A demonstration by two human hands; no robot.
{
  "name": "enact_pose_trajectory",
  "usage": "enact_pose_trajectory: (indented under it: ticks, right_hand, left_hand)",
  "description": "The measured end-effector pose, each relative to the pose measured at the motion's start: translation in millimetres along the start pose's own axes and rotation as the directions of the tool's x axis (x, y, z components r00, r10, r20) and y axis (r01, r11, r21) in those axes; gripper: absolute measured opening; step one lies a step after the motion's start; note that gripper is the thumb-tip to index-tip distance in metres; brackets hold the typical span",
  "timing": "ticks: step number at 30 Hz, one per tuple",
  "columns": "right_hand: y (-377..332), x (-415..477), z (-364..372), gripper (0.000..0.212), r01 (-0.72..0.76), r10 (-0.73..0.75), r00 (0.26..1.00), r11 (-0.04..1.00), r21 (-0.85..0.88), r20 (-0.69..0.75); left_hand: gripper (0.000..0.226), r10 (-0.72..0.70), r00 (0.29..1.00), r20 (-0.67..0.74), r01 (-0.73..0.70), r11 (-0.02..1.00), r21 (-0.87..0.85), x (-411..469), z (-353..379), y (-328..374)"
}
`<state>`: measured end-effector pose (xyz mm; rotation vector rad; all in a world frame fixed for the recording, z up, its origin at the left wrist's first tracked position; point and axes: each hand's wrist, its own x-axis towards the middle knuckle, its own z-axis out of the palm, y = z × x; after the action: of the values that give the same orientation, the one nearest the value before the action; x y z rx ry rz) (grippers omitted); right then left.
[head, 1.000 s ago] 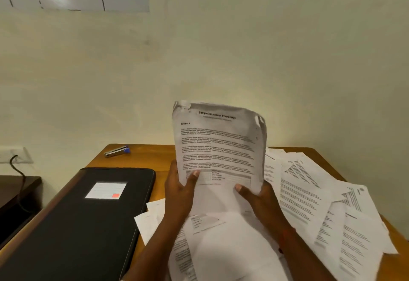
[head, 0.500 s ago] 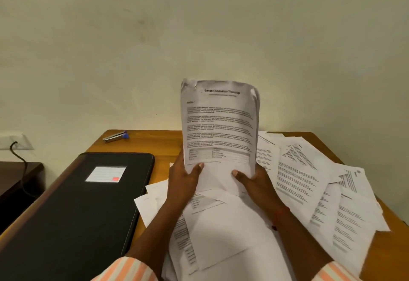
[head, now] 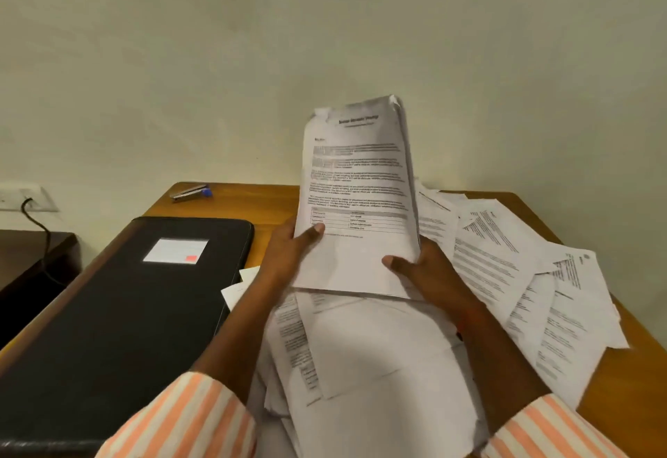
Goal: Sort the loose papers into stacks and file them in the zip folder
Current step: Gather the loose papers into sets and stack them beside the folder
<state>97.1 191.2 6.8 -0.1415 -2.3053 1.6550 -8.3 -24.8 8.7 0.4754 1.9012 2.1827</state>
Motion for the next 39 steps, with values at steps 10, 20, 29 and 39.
enact_pose_trajectory:
  ticks: [10,20,29,39]
  right_hand:
    - [1.3,-9.1,-8.0,0.052,-0.165,0.135,0.954,0.982,0.094,0.269]
    - [18.0,7.4,-34.4,0.050,-0.428,0.078,0.814,0.750,-0.504,-0.576]
    - [38.7,10.5,-27.1,0.038,-0.464,0.218,0.864,0.695,-0.549,-0.454]
    - [26.0,11.8,-45.0,0.008,-0.212,0.191,0.780,0.977,0.036,-0.597]
  left_hand:
    - [0.027,-0.112,0.993,0.044,0.109,0.991,0.077,8.8,-7.5,-15.8]
    - [0.021,-0.114,0.969,-0.218,0.122,0.992,0.025,12.3,-9.7,-29.0]
    - [0.023,-0.093,0.948,-0.304,0.105,0.994,0.023,10.5,-8.2,-28.2]
    - [0.028,-0.022,0.979,-0.203,0.025,1.000,0.015,7.4,-8.6,-13.1]
